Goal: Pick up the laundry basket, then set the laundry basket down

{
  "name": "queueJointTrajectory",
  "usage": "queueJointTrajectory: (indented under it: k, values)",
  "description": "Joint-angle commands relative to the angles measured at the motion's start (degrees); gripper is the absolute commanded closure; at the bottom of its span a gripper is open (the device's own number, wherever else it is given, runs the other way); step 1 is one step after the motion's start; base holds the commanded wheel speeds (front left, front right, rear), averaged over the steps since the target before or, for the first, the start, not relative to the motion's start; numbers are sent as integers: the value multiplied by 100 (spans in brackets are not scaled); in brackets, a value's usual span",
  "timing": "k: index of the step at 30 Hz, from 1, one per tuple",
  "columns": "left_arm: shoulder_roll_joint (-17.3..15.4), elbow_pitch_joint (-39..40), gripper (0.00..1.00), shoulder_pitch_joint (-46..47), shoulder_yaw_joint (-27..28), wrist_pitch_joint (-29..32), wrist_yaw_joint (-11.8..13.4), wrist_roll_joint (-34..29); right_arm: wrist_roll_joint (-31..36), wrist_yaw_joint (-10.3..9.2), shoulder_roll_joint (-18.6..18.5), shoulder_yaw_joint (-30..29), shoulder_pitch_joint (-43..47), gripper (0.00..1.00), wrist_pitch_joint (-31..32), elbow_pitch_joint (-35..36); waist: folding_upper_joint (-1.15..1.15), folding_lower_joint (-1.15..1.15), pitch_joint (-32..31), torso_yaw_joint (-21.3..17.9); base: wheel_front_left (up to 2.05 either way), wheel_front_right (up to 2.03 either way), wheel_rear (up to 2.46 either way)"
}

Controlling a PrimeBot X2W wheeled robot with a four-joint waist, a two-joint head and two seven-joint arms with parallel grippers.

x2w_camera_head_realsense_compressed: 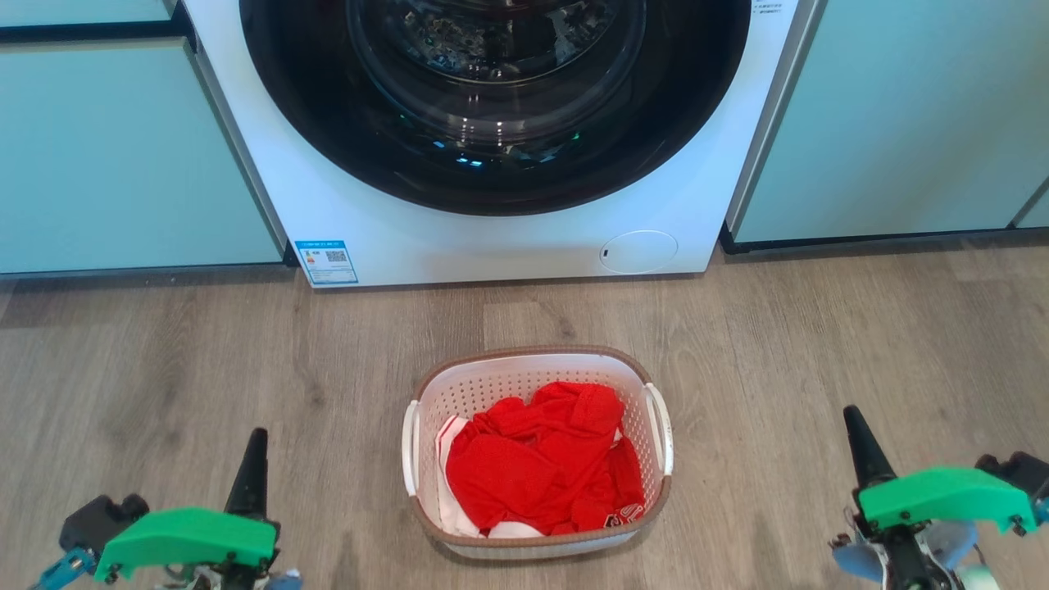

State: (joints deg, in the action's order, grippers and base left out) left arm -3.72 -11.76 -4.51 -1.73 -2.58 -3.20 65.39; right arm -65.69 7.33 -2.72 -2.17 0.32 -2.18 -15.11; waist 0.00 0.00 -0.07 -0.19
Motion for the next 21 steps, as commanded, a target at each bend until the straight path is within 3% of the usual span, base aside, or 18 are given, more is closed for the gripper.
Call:
queueJointTrajectory:
  k: [1,21]
  values:
    - [-105,153,100,392,168,23,-64,145,-149,11,-133,32,-307,100,29,178,0,0,1,1,0,0,0]
    - [-98,-25,100,709,367,354,-239,1462,-1425,13,-140,-105,-464,100,362,150,0,0,13,9,0,0,0]
